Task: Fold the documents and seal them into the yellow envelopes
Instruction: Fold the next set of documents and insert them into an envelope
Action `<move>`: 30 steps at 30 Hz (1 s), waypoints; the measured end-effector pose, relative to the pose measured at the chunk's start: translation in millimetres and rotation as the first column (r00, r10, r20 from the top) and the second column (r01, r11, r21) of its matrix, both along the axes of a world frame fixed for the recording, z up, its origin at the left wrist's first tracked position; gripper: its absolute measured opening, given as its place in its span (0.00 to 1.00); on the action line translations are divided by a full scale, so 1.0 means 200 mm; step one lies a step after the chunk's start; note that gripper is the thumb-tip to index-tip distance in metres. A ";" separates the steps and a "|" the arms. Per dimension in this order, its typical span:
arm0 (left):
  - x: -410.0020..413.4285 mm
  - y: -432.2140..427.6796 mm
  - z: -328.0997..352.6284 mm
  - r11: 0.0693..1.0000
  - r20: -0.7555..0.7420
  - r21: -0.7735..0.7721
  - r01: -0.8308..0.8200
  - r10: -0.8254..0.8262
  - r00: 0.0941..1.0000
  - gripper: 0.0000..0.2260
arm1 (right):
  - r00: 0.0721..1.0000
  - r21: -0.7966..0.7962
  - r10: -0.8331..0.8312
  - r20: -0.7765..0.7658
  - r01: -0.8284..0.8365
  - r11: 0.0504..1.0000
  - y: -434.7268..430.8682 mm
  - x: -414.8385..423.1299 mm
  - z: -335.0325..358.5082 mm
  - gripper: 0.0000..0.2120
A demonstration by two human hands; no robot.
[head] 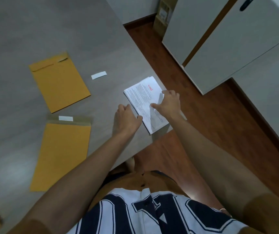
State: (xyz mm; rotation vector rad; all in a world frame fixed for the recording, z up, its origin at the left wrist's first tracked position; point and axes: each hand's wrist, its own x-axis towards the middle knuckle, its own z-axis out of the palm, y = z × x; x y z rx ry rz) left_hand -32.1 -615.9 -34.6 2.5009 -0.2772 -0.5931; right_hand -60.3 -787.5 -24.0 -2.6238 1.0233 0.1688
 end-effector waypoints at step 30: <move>0.06 -0.17 -0.08 0.950 -0.043 -0.100 -0.297 0.294 0.955 0.10 | 0.985 -0.059 0.155 -0.073 -0.160 0.985 -0.06 0.02 -0.03 0.37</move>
